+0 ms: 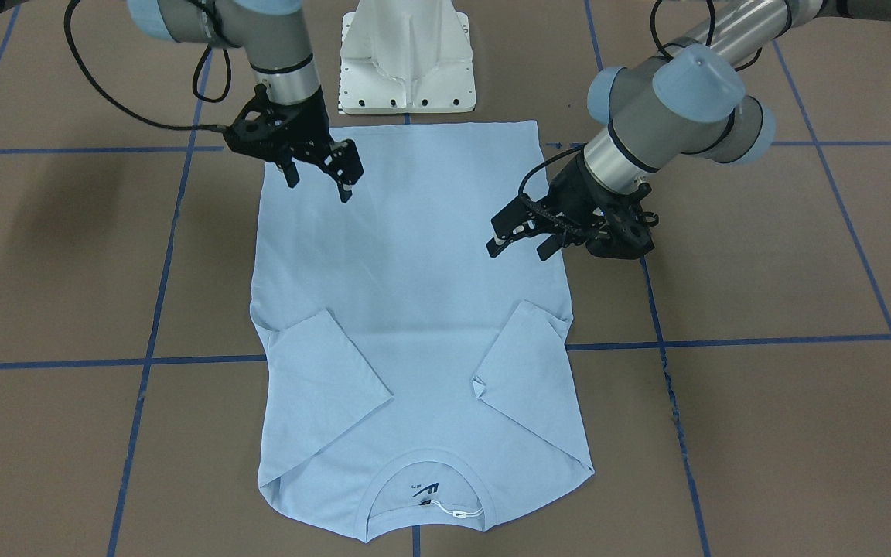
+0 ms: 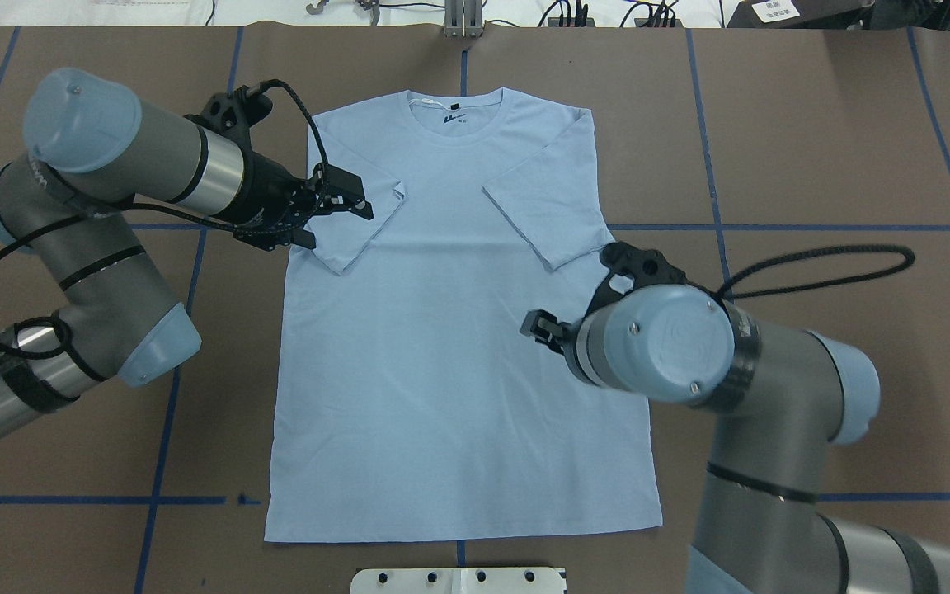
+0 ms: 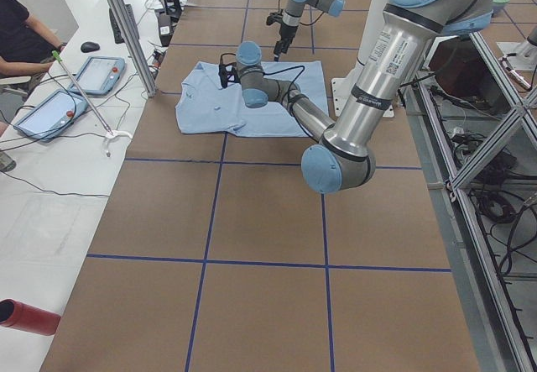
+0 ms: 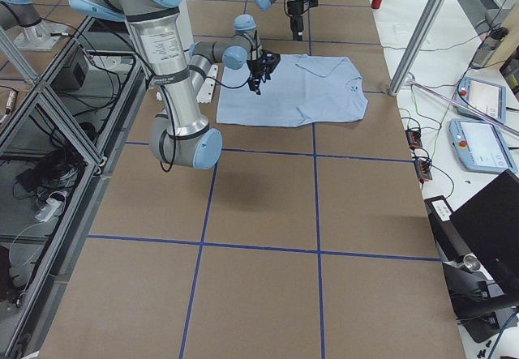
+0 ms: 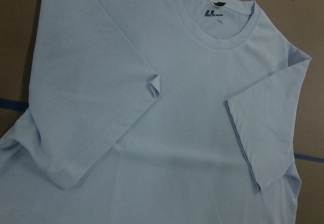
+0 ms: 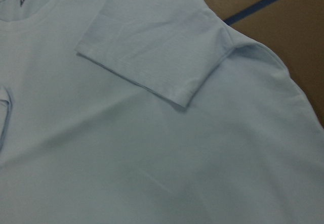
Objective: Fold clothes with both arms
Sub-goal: 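Release the sleeve with the left gripper while the right gripper moves to the hem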
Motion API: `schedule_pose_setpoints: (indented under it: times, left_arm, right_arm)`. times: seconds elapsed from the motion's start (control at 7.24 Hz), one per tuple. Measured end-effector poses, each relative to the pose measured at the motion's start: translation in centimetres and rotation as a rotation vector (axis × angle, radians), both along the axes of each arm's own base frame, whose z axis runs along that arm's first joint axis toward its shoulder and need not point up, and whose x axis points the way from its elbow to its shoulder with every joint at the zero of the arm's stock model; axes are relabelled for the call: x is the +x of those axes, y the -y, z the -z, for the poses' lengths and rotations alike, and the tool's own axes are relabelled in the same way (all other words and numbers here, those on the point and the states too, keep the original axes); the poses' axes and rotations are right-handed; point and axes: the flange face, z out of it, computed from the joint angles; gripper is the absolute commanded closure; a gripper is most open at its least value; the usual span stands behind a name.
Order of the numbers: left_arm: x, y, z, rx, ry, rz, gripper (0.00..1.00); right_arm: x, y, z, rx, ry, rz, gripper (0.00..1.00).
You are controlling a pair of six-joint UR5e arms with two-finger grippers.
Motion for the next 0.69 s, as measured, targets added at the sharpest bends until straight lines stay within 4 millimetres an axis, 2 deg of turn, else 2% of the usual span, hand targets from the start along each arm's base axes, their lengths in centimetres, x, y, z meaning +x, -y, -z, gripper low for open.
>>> schedule_pose_setpoints:
  times: [0.14,0.55,0.69]
  left_arm:
    - [-0.6,-1.4,-0.3,0.000,-0.005,0.002,0.00]
    - [-0.9,-2.3,-0.6,0.000,-0.006,0.004,0.00]
    - [-0.9,-2.3,-0.6,0.000,-0.006,0.004,0.00]
  right_arm:
    - [0.5,-3.6,-1.9,-0.046,-0.031,-0.011,0.10]
    - [0.0,-10.1,-6.2,-0.172,-0.023,-0.096,0.15]
    - [-0.3,-12.0,-7.5,-0.185,-0.029,-0.109,0.27]
